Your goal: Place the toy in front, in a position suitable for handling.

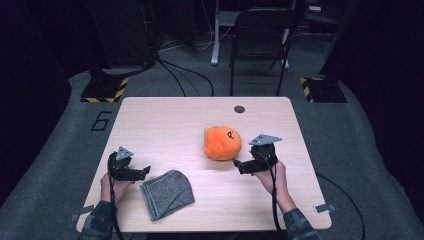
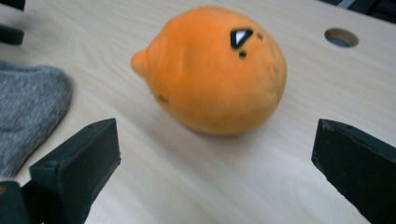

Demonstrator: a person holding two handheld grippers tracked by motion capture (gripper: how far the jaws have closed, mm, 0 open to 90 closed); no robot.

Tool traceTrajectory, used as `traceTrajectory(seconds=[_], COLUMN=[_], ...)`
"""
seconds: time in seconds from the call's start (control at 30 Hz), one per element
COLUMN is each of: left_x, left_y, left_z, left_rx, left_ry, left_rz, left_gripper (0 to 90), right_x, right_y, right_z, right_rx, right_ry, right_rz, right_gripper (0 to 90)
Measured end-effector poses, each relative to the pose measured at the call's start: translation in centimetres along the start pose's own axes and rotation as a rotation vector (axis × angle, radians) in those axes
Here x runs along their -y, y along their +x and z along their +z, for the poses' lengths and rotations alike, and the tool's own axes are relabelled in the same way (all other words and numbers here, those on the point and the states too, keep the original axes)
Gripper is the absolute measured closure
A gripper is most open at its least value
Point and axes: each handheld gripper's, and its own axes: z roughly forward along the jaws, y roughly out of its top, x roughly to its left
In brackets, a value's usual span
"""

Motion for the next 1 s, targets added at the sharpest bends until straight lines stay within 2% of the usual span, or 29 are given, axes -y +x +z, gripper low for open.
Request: traceTrajectory(seconds=[0.13,0.17,0.27,0.53,0.63,0.67,0.7,0.73,0.8,0.87,0.93,0.97,1.0], left_x=[-0.7,-0.9,-1.3,-0.6,-0.1,0.1,0.4,0.7,1.1,1.4,1.5,1.7,1.7], left_y=[-1.7,-2.3,-4.0,-8.5,-9.5,-9.8,-9.9,-10.0,-9.8,-9.8,-9.7,-9.7,-9.7], left_z=[-1.0,-1.3,-1.7,-2.0,-1.9,-1.8,-1.6,-1.3,-1.1,-0.9,-1.0,-1.1,-1.2], left_rx=[0.035,0.055,0.108,0.203,0.216,0.210,0.208,0.204,0.219,0.221,0.214,0.214,0.217], left_ry=[-0.008,-0.006,0.000,0.092,0.114,0.125,0.132,0.142,0.163,0.155,0.144,0.141,0.141], left_rz=[0.041,0.061,0.085,0.147,0.162,0.165,0.158,0.155,0.154,0.143,0.159,0.153,0.170], left_gripper=[0.1,0.1,0.1,0.1,0.1,0.2,0.6,2.4,13.9,17.4,27.3,30.3,42.5], right_x=[2.2,2.7,4.2,5.9,6.2,6.2,6.3,6.4,6.5,6.6,6.7,6.7,6.7], right_y=[0.0,-0.1,-0.9,-1.9,-2.0,-2.0,-2.1,-2.2,-2.3,-2.2,-2.3,-2.4,-2.5], right_z=[-1.0,-1.1,-2.3,-3.4,-3.6,-3.7,-3.8,-3.8,-3.8,-3.8,-3.7,-3.7,-3.7], right_rx=[0.008,0.010,0.024,0.044,0.046,0.046,0.046,0.048,0.049,0.046,0.048,0.046,0.046], right_ry=[0.023,0.034,0.043,0.056,0.061,0.059,0.057,0.056,0.058,0.062,0.071,0.071,0.073], right_rz=[0.015,0.015,0.044,0.087,0.084,0.099,0.097,0.098,0.100,0.104,0.101,0.106,0.108], right_gripper=[0.5,0.5,0.9,1.5,1.6,1.6,1.7,1.7,1.7,1.7,1.8,1.9,1.9])
